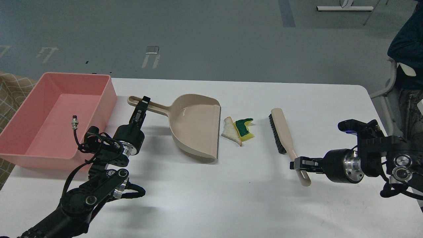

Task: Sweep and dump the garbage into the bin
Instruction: 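Sweep the sponge and paper scrap into the dustpan with the brush, then lift the loaded dustpan with the left gripper over the pink bin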

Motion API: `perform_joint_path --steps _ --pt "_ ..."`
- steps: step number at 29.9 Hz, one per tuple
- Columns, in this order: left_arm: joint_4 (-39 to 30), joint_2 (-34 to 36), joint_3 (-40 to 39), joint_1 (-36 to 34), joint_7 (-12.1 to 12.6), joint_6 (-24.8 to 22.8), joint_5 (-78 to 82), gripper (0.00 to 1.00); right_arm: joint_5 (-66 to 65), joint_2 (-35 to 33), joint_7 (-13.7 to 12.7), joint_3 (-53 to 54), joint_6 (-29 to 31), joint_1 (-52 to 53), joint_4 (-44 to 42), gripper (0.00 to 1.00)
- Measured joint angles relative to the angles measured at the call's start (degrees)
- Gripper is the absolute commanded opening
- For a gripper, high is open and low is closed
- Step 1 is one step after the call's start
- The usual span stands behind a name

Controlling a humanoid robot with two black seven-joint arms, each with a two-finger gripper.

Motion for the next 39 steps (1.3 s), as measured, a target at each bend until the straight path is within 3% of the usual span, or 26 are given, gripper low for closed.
perform_joint_path --steps 8,21,39 --pt "0.01 0.01 0.0 0.37 -0.26 0.74 -0.02 0.0 0.09 6.72 -0.49 0.33 1.34 0.57 -3.43 0.02" --pt "1.31 0.05 3.72 0.73 -2.72 2.35 -0.03 0.0 0.08 16.48 -0.72 0.58 1.4 1.95 -8.12 0.02" --pt "1.5 -0.32 4.04 0.67 -2.83 2.82 -1.06 0.0 1.68 25.56 -1.83 1.58 1.4 5.58 -10.44 0.02"
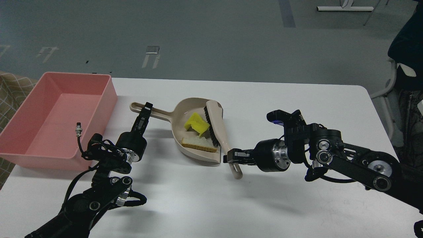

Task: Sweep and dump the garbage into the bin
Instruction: 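Lift the loaded dustpan with the left gripper over the pink bin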

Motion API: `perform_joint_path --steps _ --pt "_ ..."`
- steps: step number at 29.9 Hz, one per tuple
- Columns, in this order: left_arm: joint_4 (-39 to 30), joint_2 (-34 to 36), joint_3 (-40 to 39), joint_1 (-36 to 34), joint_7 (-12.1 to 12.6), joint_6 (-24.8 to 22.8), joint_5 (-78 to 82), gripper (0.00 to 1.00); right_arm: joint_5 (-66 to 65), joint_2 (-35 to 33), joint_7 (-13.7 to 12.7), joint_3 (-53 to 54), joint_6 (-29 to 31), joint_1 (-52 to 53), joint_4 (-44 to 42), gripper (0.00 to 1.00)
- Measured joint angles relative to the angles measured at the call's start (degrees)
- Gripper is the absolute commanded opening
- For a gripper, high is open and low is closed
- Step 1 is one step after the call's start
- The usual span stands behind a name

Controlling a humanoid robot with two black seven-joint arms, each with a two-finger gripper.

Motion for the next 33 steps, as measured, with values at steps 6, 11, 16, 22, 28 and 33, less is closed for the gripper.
perform_joint_path --steps 6,11,16,22,28,33 --pt "0.0 -0.68 -0.36 0.03 0.16 0.02 -1.63 0.0 0.93 -1.08 -0.11 1.84 0.0 1.24 0.17 0.02" --pt "-0.03 -0.74 -0.74 0.02 0.18 -0.48 -7.98 0.0 0.96 -5.62 -0.12 5.44 -0.03 1.35 0.29 0.03" --pt "-0.37 -0.74 -1.0 -0.87 0.09 -0.63 -15.08 0.0 1.06 -13.81 0.23 8.5 -0.02 0.87 0.2 0.03" --pt "-1.1 -0.09 -1.23 -4.2 0.39 -0.69 -18.99 0.0 3.61 -24.72 1.91 9.66 -0.02 -2.14 0.44 0.03" --pt "-5.63 6.51 -1.75 -8.63 2.88 -1.77 -22.98 0.0 4.11 -28.97 3.72 10.07 -0.02 -5.21 0.91 0.03" --pt "-13.56 16.08 -3.89 -9.18 5.3 -4.15 -26.65 0.0 4.12 -29.15 3.85 10.43 -0.02 -5.68 0.95 0.03"
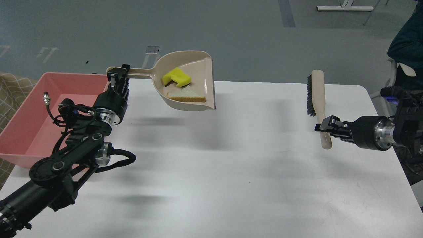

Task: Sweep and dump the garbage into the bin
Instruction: 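Lift the loaded dustpan with the left gripper over the pink bin, then tilt the dustpan over the pink bin to dump the debris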

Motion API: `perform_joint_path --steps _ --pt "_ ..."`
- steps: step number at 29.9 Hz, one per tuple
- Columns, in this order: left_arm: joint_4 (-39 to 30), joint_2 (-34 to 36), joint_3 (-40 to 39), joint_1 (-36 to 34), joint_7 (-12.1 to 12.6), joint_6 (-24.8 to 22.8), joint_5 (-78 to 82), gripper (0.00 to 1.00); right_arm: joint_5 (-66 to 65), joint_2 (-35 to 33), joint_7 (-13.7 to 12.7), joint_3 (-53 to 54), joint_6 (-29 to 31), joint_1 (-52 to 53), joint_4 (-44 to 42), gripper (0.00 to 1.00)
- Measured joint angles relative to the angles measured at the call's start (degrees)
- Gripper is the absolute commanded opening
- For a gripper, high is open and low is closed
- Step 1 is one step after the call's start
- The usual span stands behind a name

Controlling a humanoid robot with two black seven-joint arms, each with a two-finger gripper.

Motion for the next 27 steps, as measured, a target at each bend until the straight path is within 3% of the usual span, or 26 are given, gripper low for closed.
perform_joint_path --steps 6,12,20,24,27 --pt "-3.88 11.74 -6.02 2.86 0.78 -5.7 -4.73 0.0 0.01 0.4 0.01 0.34 0.0 -0.31 0.16 0.03" --pt "-3.16 20.15 -14.7 13.16 -0.18 -12.57 -9.5 0.0 0.0 0.42 0.01 0.4 0.02 -1.43 0.58 0.03" --pt "6.61 23.44 -29.74 25.66 -1.94 -24.55 -9.77 0.0 0.0 0.42 0.01 0.47 0.02 -1.92 1.45 0.03" --pt "15.43 27.11 -32.3 26.93 -4.82 -29.73 -8.85 0.0 0.0 0.46 0.01 0.47 0.02 -2.1 1.93 0.03" --pt "19.83 31.2 -31.72 27.18 -9.79 -31.11 -4.78 0.0 -0.01 0.53 0.0 0.48 0.02 -2.13 2.03 0.03"
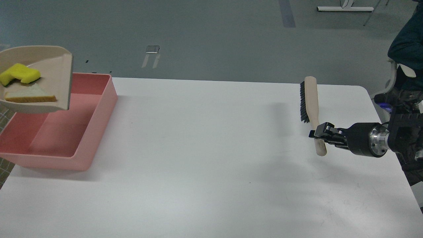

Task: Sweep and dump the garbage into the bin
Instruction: 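Tilt the dustpan over the pink bin to dump the debris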

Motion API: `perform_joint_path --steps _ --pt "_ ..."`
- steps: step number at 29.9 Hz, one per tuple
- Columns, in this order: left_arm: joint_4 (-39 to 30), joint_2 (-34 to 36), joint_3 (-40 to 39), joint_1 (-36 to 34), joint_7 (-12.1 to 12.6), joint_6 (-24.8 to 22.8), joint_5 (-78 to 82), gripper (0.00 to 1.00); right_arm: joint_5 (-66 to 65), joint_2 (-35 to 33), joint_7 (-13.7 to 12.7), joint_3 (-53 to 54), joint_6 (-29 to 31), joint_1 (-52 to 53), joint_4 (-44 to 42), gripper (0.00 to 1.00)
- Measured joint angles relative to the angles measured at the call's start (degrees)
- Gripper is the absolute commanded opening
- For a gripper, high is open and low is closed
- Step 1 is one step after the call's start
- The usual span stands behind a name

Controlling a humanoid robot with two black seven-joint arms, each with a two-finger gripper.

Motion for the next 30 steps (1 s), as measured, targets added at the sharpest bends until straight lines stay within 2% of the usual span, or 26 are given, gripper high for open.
perform_joint_path --steps 3,7,11,16,19,26,30 --pt "2.16 1.7 1.1 -0.02 -3.33 -0.06 5.92 0.0 0.0 0.14 0.0 0.0 0.0 -0.01 0.06 0.03" --pt "2.97 2.13 1.48 -0.4 -5.44 0.46 13.86 0.0 0.0 0.46 0.0 0.0 0.0 -0.13 0.06 0.03" --pt "2.98 2.24 1.56 -0.74 -5.81 3.36 21.78 0.0 -0.06 0.78 0.0 0.0 0.0 -0.31 0.04 0.03" --pt "2.96 4.21 1.8 -0.88 -5.86 14.3 30.51 0.0 -0.05 1.32 -0.01 0.0 -0.03 -0.43 0.19 0.03" --pt "2.94 5.14 3.06 -0.85 -5.86 18.1 31.8 0.0 -0.02 1.73 -0.01 0.0 -0.02 -0.44 0.47 0.03" --pt "2.26 9.07 3.88 -1.95 -5.86 19.9 31.45 0.0 -0.05 2.44 -0.01 0.15 -0.02 -0.44 0.63 0.03" --pt "2.16 10.28 3.81 -8.15 -5.86 19.84 30.88 0.0 -0.09 2.51 -0.01 0.15 -0.02 -0.44 0.58 0.03"
